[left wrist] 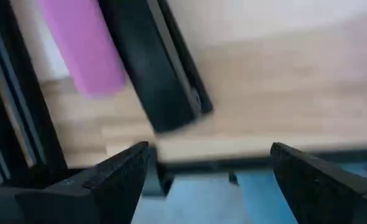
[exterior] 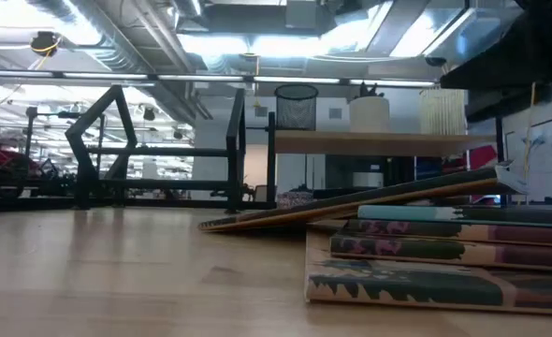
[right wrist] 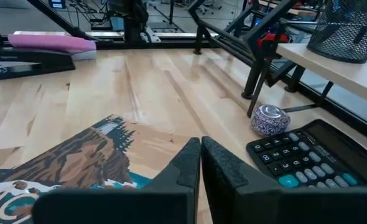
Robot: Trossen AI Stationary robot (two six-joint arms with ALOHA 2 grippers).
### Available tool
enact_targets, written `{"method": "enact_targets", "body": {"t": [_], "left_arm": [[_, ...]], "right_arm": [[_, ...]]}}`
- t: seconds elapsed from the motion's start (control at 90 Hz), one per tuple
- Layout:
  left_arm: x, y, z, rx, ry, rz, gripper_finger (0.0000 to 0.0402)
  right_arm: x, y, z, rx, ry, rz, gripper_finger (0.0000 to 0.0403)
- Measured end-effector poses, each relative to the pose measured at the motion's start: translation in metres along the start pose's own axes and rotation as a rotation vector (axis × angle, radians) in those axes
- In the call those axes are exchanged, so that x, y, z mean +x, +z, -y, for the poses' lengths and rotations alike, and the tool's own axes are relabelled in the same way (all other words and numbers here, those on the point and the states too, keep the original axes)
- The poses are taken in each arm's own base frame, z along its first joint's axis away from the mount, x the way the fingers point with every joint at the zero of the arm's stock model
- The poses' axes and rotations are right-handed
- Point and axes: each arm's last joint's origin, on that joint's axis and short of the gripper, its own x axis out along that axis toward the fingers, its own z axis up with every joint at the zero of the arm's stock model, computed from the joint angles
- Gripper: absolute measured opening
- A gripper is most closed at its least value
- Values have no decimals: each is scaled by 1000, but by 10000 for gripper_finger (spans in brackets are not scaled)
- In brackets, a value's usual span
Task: Stock shelves
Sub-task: Put the black stapler under the shelf
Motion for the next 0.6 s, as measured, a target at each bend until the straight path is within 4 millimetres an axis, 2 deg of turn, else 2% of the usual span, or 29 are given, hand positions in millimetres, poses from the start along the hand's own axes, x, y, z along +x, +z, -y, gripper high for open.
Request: {"method": "enact_targets", "body": {"t": [0.122,0.433,0.6], "left_arm": [[17,4,2,-18,57,-24,316],[42,4,3,-38,73,-68,315],[54,11,0,-45,106,-17,290]], "right_arm": [[0,-1,0,-8,-2,-5,0],[0,-2,1,-14,-4,-10,0],[0,-2,1,-13,-4,-9,0]]}}
